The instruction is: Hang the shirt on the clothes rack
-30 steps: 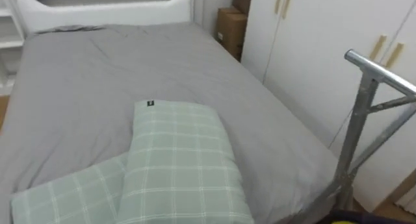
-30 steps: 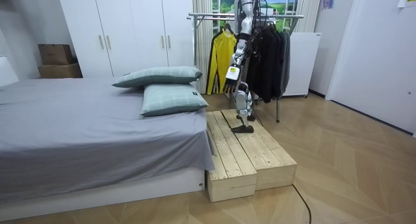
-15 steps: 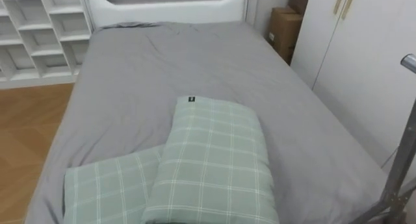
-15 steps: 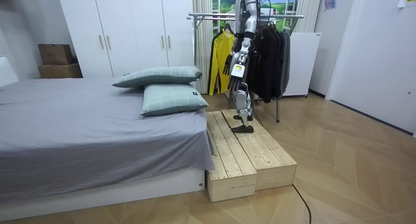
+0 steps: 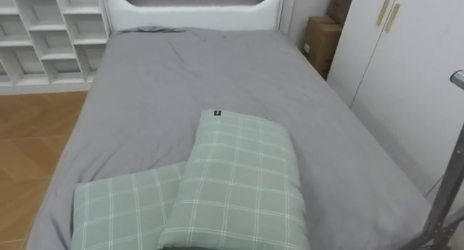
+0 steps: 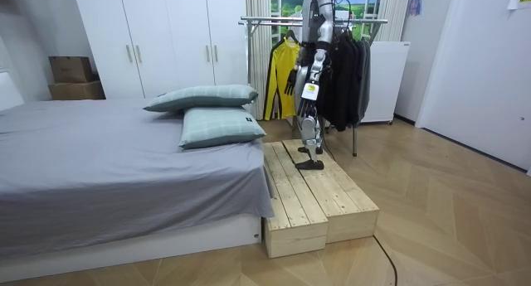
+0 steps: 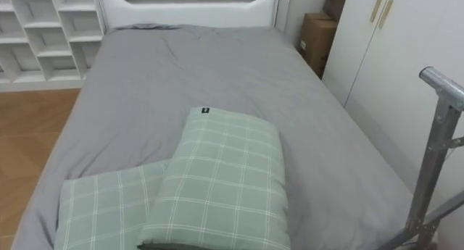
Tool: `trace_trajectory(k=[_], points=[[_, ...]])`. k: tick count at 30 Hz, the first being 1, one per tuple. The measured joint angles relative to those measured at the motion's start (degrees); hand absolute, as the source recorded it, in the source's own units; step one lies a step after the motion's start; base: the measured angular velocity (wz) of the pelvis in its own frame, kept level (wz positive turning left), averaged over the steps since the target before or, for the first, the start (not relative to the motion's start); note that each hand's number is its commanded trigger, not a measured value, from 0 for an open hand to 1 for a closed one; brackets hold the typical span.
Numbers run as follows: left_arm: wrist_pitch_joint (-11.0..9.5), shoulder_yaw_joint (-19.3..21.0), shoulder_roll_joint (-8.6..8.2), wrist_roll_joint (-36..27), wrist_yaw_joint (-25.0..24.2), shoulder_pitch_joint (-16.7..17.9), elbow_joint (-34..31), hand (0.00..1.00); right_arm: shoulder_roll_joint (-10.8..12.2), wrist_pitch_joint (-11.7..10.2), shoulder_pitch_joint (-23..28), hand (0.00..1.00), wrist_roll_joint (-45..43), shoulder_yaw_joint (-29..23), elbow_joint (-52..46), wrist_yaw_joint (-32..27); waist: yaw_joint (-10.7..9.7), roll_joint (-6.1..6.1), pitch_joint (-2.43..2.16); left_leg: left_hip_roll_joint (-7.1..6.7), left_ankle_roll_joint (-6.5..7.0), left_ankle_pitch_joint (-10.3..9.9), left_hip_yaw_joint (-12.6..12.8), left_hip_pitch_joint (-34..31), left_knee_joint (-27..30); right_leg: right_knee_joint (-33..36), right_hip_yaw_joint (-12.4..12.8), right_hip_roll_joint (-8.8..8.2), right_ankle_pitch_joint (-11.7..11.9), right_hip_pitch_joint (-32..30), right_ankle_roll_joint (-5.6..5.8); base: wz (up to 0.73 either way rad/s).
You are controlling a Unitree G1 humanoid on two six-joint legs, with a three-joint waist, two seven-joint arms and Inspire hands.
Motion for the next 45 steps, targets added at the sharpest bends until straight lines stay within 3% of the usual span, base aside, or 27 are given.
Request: trace_trajectory(k=[17, 28, 29, 31, 36, 45], points=[[0.77, -0.03, -0.03, 0.14, -1.16, -0.45, 0.26, 0.0, 0.03, -0.31, 0.31, 0.0, 0.26, 0.0, -0.37, -0.68, -0.12, 1.31, -0.25, -0.24, -0.07, 0.06, -1.3, -0.16, -0.1, -0.05, -1.16, -0.02, 0.0, 0.32, 0.0, 0.04], [0.62, -0.01, -0.03, 0.14, -1.16, -0.84, 0.27, 0.0, 0.03, -1.31, 1.57, 0.0, 0.23, -0.03, -1.52, 0.14, -0.09, 0.95, -0.09, -0.24, -0.08, 0.08, -1.25, 0.04, -0.07, -0.05, -1.0, -0.02, 0.0, 0.56, 0.0, 0.0], [0.6, 0.0, -0.03, 0.1, -1.19, -0.58, 0.28, 0.0, 0.03, -1.31, 1.58, 0.0, 0.24, -0.01, -1.53, 0.15, -0.05, 0.59, 0.16, -0.25, -0.08, 0.08, -1.27, 0.04, -0.06, -0.05, -1.01, -0.02, 0.0, 0.58, 0.0, 0.0], [0.66, -0.06, -0.04, 0.05, -1.42, -0.48, 0.51, 0.0, 0.03, -1.28, 1.62, 0.0, 0.45, -0.04, -1.45, 0.5, -0.11, 0.57, 0.2, -0.24, -0.08, 0.08, -1.24, 0.07, -0.08, -0.05, -0.98, -0.02, 0.0, 0.57, 0.0, 0.0], [2.28, -1.28, -0.02, -0.36, -4.89, -0.08, 0.64, 0.0, 0.04, -0.4, 1.77, 0.0, 2.75, -0.04, -1.37, 1.12, -0.1, 0.54, 0.24, -0.24, -0.08, 0.07, -1.13, 0.1, -0.08, -0.05, -0.86, -0.02, 0.0, 0.55, 0.0, 0.0], [3.45, -1.69, -0.03, -0.36, -9.18, -0.05, 0.61, 0.0, 0.03, 0.3, 1.66, 0.0, 2.82, -0.12, -1.36, 2.5, -0.12, 0.56, 0.22, -0.2, -0.08, 0.07, -1.11, 0.11, 0.01, -0.04, -0.85, -0.02, 0.0, 0.56, 0.0, 0.0]])
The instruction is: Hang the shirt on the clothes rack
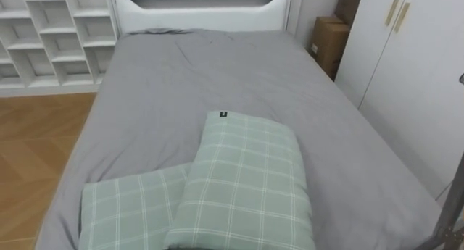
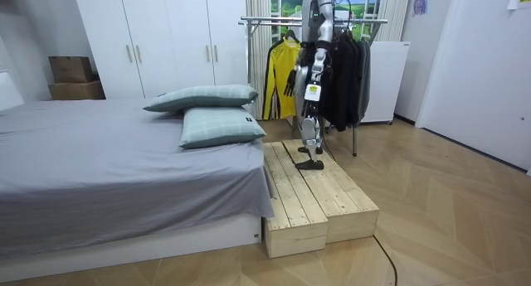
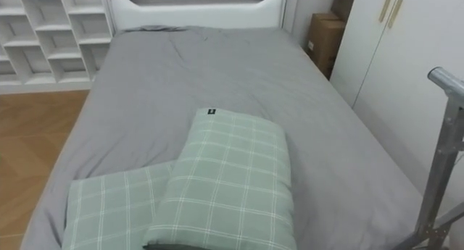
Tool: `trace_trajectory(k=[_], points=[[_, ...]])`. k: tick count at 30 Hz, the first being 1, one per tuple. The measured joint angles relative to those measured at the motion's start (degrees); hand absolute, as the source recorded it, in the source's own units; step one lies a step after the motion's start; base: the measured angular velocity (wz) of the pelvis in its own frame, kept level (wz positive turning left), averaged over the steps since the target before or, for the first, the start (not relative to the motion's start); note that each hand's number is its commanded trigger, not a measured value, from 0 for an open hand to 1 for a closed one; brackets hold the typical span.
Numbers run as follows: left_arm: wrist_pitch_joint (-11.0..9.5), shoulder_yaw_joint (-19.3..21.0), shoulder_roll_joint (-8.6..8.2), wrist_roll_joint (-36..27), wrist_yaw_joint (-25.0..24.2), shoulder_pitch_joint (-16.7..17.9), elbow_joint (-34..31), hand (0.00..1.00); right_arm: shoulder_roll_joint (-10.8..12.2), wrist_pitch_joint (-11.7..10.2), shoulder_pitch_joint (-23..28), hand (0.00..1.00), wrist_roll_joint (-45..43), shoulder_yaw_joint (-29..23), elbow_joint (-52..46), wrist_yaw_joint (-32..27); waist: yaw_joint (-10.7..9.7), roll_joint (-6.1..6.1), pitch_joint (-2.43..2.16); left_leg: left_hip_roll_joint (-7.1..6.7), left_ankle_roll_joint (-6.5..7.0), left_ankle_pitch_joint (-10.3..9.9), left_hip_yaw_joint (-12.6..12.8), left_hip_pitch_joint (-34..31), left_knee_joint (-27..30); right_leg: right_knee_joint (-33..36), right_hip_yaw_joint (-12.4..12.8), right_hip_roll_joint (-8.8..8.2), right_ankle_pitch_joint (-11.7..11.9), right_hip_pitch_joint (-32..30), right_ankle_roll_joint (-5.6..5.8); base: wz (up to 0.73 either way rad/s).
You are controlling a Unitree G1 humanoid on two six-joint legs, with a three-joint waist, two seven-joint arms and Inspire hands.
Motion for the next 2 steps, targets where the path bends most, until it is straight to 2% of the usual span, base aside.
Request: trace_trajectory(k=[2], points=[[0.17, -0.09, 0.03, 0.01, -0.73, 0.01, 0.0, 0.0, 0.01, 0.37, -0.06, 0.0, 0.49, 0.07, -0.01, 0.16, 0.0, -0.03, 0.02, 0.0, 0.0, 0.0, 0.02, 0.0, 0.0, 0.0, 0.01, 0.0, 0.0, 0.0, 0.0, 0.0]])
